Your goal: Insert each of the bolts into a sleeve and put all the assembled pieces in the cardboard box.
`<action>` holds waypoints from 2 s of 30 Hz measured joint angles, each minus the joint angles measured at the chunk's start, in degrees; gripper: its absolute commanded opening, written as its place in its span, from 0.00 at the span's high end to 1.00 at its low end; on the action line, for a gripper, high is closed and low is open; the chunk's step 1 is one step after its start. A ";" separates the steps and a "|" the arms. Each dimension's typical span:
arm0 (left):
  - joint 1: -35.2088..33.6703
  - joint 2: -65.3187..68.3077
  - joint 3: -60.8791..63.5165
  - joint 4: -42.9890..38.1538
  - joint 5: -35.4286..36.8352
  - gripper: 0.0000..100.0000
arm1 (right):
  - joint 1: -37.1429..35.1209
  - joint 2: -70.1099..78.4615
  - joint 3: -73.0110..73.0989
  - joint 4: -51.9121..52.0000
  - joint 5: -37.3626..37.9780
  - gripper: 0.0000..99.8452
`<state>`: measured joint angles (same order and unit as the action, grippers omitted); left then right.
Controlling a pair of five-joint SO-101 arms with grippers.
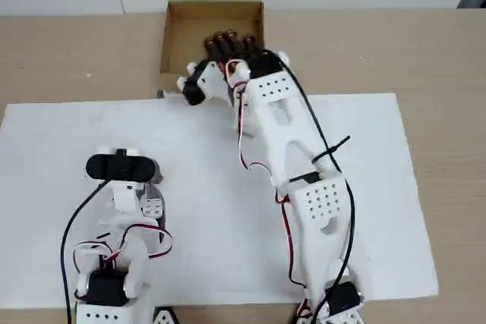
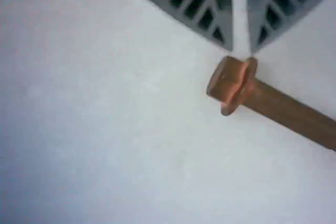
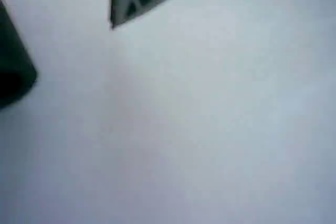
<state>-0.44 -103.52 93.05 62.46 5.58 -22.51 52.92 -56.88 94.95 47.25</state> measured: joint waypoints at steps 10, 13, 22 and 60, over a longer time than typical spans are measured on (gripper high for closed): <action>0.00 0.00 0.00 0.00 0.00 0.99 | 0.26 4.22 -0.88 -1.05 2.20 0.89; 0.00 0.00 0.00 0.00 0.00 0.99 | 0.35 4.57 -0.97 -2.37 2.20 0.97; 0.00 0.00 0.00 0.00 0.00 0.99 | 0.53 4.66 -1.05 -3.87 2.29 0.97; 0.00 0.00 0.00 0.00 0.00 0.99 | 0.79 -15.65 4.75 3.78 -38.24 1.00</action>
<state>-0.44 -103.52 93.05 62.46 5.58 -21.71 37.27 -52.13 98.73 9.01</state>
